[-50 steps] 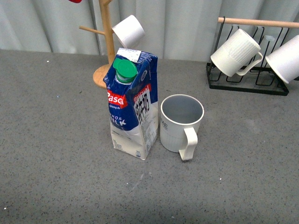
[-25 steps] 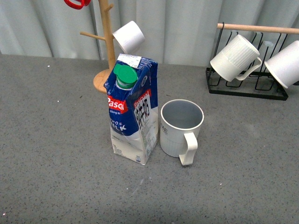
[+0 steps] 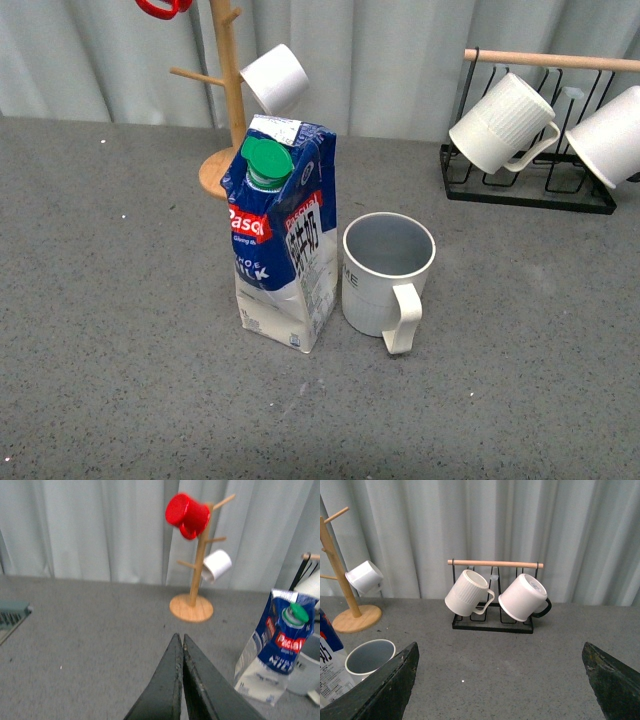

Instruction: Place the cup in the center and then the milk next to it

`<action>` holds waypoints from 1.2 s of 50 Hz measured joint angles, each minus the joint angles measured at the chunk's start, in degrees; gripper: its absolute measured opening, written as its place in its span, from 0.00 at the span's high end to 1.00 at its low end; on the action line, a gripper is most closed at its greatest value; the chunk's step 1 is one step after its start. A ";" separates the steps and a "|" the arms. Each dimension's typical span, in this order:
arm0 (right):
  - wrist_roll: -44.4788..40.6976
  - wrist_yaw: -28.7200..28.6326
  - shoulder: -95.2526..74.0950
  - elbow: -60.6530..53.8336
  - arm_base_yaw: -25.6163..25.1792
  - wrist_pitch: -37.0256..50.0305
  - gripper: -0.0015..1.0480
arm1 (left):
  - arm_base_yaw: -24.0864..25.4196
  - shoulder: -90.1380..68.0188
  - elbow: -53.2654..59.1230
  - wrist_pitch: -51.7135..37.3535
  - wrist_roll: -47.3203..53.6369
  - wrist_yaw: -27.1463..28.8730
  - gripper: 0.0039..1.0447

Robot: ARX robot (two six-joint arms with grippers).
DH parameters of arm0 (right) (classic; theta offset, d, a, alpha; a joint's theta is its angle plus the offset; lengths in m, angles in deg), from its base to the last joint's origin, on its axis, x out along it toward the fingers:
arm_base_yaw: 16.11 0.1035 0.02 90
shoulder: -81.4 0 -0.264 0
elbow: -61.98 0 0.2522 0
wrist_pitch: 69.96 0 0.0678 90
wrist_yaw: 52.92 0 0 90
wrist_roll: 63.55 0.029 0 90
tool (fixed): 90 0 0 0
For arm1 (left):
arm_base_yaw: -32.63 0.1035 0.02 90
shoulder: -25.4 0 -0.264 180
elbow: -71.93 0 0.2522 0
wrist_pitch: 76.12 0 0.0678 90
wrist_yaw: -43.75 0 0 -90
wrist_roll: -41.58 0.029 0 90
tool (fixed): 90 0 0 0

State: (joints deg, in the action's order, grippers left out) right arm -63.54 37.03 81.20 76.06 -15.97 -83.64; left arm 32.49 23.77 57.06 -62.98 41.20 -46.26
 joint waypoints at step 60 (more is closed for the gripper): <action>0.00 -0.02 0.00 0.00 0.00 0.00 0.09 | 0.00 1.38 0.00 0.59 0.11 0.00 0.06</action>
State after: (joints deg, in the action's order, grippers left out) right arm -63.54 37.00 81.20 76.06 -15.97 -83.64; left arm 32.49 25.15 57.06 -62.39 41.31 -46.26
